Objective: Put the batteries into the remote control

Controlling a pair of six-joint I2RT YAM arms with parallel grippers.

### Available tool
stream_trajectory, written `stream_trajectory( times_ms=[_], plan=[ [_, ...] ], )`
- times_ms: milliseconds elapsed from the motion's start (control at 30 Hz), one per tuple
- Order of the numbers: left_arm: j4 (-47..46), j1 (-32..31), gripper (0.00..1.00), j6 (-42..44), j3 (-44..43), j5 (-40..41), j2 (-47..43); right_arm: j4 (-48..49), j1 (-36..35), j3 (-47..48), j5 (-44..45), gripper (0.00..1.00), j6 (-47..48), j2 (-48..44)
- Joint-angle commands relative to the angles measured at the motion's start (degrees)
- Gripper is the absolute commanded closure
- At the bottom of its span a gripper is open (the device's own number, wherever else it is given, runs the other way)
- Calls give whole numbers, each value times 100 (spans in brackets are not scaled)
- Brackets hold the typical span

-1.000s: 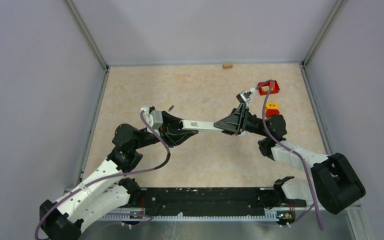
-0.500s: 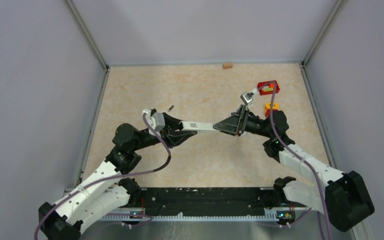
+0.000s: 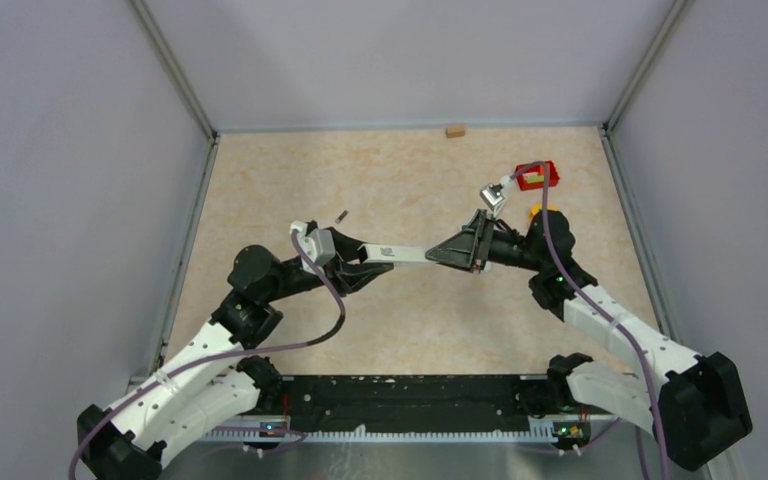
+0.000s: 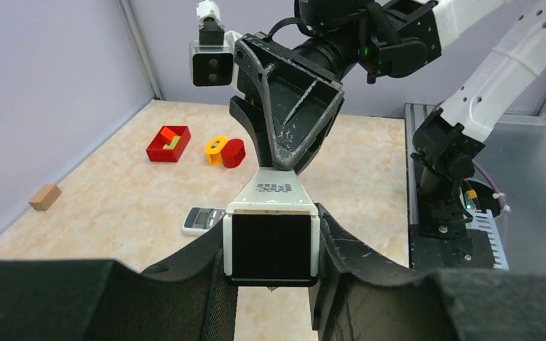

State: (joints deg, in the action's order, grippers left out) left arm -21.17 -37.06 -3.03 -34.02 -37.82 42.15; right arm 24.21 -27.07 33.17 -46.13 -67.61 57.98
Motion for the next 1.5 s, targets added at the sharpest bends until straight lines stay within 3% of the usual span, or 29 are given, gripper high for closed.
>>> stream_trajectory(
  times_ms=[0,133,433,700,767,900,1000,1167,1467],
  plan=[
    [-227,25,100,216,-203,43,-64,-409,61,269,-6,61,181,-121],
    [35,32,100,454,-266,104,-71,-628,61,327,26,69,278,-150],
    [1576,27,100,1184,-682,165,-167,-1086,61,482,213,76,587,-199],
    [1607,30,100,1136,-655,-62,-191,-457,61,384,110,88,215,-150],
    [1569,31,100,1116,-650,-43,-174,-820,60,457,198,80,403,-144],
    [1500,32,100,1083,-646,-68,-162,-1727,61,572,625,45,910,-243],
    [1416,32,100,1029,-630,-104,-163,-1382,61,370,565,28,774,-278],
    [1176,32,100,842,-587,-206,-164,-206,53,115,70,24,115,-121],
    [671,31,100,515,-508,-368,-232,76,-14,151,-149,24,-69,-80]
  ],
)
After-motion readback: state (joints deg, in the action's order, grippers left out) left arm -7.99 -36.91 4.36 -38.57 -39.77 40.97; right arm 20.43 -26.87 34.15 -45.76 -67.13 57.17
